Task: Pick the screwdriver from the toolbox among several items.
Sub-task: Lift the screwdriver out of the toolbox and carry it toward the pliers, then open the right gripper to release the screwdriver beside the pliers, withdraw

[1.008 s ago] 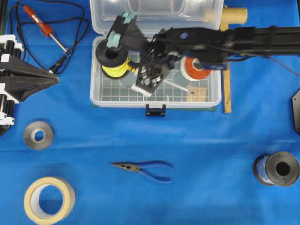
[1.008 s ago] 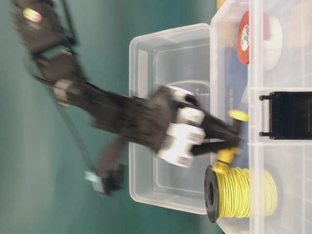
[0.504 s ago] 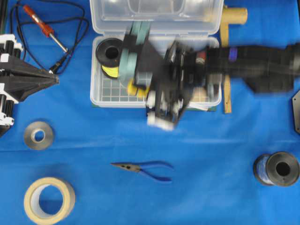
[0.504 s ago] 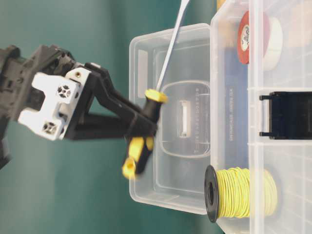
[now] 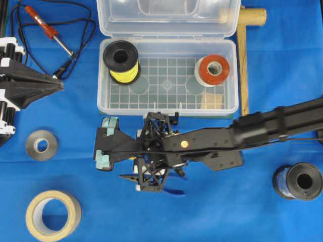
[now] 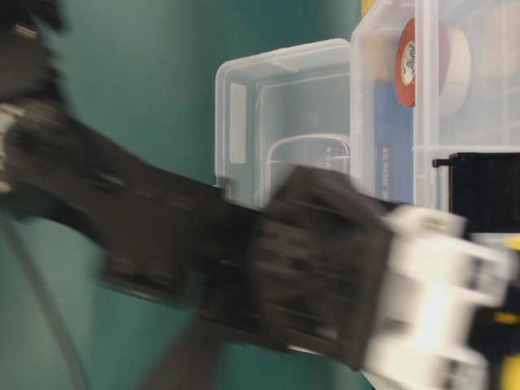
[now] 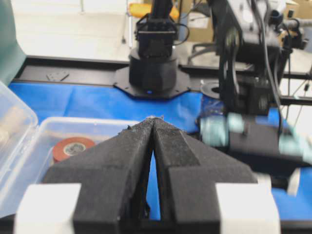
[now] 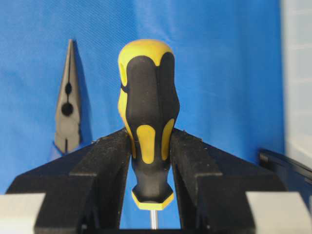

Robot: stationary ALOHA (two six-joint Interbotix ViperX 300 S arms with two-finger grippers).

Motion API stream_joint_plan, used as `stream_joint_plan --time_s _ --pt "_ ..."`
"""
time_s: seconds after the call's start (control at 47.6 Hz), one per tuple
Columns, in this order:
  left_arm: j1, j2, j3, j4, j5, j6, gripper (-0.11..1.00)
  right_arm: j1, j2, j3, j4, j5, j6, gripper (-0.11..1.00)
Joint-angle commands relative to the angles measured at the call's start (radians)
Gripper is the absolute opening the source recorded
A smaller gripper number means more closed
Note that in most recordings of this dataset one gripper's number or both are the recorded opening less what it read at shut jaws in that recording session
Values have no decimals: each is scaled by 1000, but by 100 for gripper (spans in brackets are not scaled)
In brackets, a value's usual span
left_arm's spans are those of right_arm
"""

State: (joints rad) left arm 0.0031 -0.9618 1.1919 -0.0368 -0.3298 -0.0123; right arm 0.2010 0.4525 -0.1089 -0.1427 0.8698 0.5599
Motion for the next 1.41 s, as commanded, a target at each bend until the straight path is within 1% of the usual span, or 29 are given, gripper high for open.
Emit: stream_joint_plan --time_s 0.0,0.252,0.441,0.483,0.546,0.609,0.651,0.672,0.714,0.819,0.924,1.029,1.134,1.26,1.281,1.386 --pt "0 3 -6 -2 -5 0 0 5 6 -23 18 -25 5 26" --pt "2 3 -2 -2 -5 0 0 5 78 -21 72 -75 -2 26" --pt "2 3 8 -2 -3 0 0 5 86 -21 78 -57 0 27" --pt "2 2 9 -2 -3 0 0 5 83 -23 78 -41 0 31" --pt "2 2 11 -2 -3 0 0 2 64 -26 72 3 -2 49" --pt "0 0 11 -2 -3 0 0 -2 34 -25 58 40 2 68" --pt "0 0 9 -2 -3 0 0 -2 6 -25 46 64 2 77" --pt "2 -2 9 -2 -3 0 0 -2 -9 -25 38 74 2 80" --pt "0 -3 11 -2 -3 0 0 -2 -46 -25 20 89 5 81" --pt "0 -9 11 -2 5 -2 0 0 -156 -17 -34 124 8 76" --pt "0 -14 11 -2 17 -2 0 2 -261 8 -87 153 8 77" --pt "0 -18 12 -2 25 -2 0 12 -383 84 -164 152 18 77" --pt "0 -20 14 -2 34 -2 0 21 -494 192 -235 103 31 77" --pt "0 -18 17 -3 37 -2 0 21 -637 368 -273 -23 60 77" --pt "0 -18 17 -3 37 -3 0 21 -673 414 -278 -60 71 77" --pt "0 -18 18 -3 37 -3 0 21 -815 560 -298 -175 106 77"
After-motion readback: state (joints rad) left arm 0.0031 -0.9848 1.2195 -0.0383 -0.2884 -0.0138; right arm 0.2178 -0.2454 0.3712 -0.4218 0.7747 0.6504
